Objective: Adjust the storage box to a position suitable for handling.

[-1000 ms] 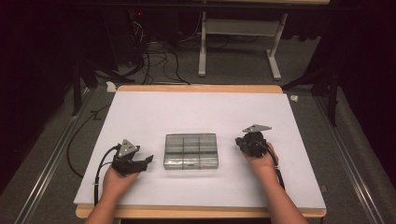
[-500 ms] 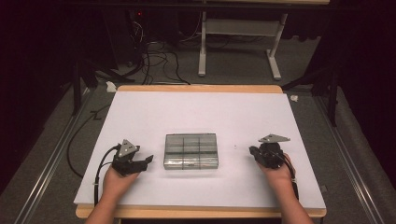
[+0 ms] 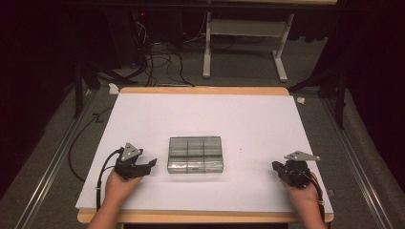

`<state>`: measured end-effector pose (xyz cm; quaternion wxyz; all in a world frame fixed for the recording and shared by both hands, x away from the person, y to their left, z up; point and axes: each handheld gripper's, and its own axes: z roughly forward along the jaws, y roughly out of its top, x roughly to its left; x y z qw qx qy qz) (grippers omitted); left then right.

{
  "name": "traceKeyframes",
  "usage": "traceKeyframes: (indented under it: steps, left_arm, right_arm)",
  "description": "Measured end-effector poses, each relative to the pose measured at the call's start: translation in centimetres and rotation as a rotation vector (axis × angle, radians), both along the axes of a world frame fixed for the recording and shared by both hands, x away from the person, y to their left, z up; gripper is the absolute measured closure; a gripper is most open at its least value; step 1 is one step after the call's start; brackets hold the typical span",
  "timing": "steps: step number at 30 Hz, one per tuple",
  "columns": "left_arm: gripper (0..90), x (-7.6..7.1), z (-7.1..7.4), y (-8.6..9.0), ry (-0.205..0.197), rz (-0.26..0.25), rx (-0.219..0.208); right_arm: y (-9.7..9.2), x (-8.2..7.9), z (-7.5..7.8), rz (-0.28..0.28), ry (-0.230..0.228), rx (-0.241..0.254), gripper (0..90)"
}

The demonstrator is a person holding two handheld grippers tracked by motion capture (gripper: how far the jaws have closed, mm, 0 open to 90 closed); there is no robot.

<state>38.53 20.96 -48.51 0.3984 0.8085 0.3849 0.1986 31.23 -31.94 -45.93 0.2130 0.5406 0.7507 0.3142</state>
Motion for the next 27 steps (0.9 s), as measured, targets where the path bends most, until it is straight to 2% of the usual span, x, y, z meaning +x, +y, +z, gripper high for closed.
traceKeyframes:
  steps: [8,10,12,20,27]
  left_arm:
    - [29.6,0.0,0.0,0.0,0.0,0.002,-0.002]
    - [29.6,0.0,0.0,0.0,0.0,0.002,-0.002]
    - [29.6,0.0,0.0,0.0,0.0,0.002,-0.002]
    - [29.6,0.0,0.0,0.0,-0.002,0.001,0.001]
    - [29.6,0.0,0.0,0.0,0.0,-0.002,-0.006]
  right_arm:
    - [-1.1,-1.1,-0.8,-0.023,0.014,-0.002,86.2]
    - [-1.2,-1.2,-0.9,-0.031,0.013,0.003,80.2]
    - [-1.2,-1.1,-0.6,-0.034,0.001,0.007,78.6]
    - [-0.1,-0.1,0.5,-0.011,-0.025,0.007,77.1]
    - [2.1,1.8,0.6,0.026,-0.023,-0.005,76.5]
